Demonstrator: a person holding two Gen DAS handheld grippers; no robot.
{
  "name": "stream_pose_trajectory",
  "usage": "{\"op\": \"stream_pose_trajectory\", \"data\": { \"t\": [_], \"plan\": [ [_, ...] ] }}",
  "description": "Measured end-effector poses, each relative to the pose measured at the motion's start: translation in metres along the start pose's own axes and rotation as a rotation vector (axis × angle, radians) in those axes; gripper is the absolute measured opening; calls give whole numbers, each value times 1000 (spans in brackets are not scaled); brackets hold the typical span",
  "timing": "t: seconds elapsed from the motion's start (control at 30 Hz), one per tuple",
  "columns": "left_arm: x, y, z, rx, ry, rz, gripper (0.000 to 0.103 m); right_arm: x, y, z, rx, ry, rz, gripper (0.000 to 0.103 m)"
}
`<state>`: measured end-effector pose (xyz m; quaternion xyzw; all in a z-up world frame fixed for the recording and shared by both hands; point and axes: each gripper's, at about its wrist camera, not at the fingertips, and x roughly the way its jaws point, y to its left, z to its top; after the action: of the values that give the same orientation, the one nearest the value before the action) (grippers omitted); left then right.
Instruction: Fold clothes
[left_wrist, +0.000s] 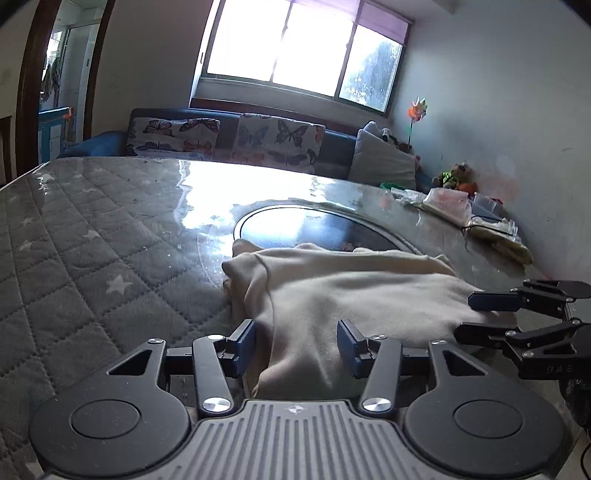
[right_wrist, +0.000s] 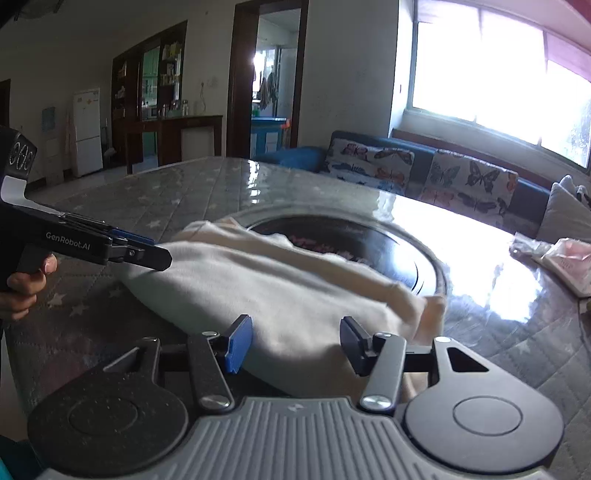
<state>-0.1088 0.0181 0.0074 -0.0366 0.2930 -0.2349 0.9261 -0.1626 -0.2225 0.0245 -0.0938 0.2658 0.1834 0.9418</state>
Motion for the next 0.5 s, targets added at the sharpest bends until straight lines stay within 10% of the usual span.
{"op": "stream_pose_trajectory", "data": {
  "t": [0.5],
  "plan": [
    [-8,-3,0,-20,31,19,61,16,37,11,-51,10,45,55]
  ]
}}
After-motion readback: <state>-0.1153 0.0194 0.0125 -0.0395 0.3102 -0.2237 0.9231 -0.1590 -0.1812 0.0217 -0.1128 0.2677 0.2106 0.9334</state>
